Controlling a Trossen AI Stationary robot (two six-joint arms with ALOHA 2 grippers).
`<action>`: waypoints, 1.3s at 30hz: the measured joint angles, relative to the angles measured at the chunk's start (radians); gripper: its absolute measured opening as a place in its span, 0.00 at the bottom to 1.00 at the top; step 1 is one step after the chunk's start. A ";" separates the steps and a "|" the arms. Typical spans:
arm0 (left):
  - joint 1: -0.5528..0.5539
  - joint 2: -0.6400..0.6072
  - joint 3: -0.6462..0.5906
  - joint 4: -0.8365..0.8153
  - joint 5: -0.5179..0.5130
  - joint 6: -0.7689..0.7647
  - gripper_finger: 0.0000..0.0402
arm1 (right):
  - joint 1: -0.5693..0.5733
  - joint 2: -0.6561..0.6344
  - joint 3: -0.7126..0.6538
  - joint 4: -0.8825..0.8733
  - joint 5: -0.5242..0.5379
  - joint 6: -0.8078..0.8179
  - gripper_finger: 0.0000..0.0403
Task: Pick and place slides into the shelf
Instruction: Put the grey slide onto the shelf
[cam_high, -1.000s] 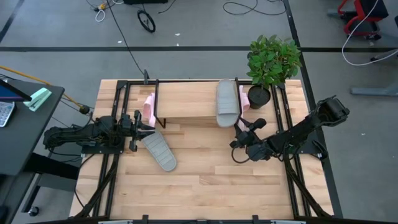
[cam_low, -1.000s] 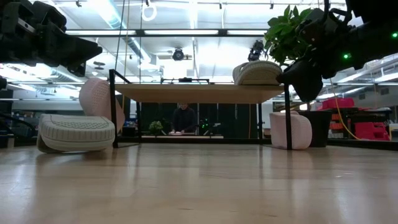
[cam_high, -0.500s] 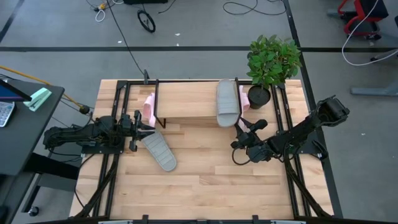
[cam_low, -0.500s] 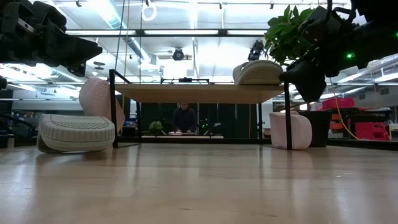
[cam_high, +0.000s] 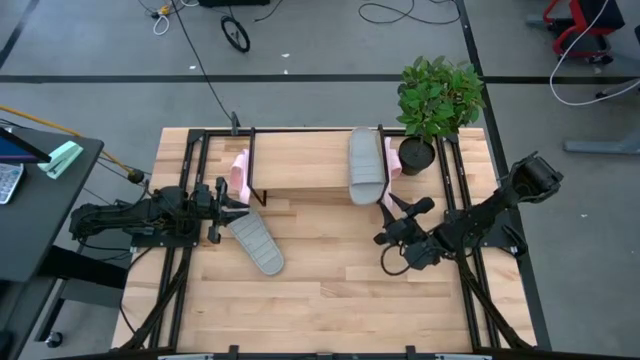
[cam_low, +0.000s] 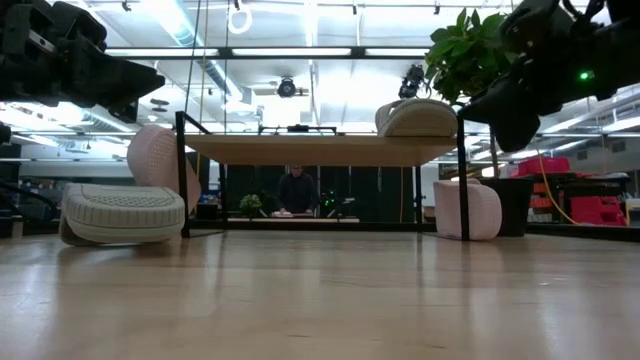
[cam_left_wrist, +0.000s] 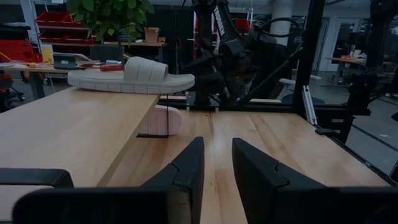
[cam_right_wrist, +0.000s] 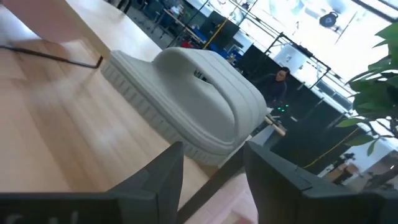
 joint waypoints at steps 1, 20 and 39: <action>0.000 0.000 0.000 0.000 0.000 -0.003 0.21 | 0.008 0.000 0.000 0.000 0.000 0.014 0.43; -0.009 0.000 0.000 -0.003 0.072 -0.058 0.23 | 0.263 0.000 0.005 0.001 -0.346 0.713 0.43; -0.228 0.000 0.043 -0.104 0.188 -0.136 0.11 | 0.088 0.008 0.136 0.005 -0.650 0.747 0.43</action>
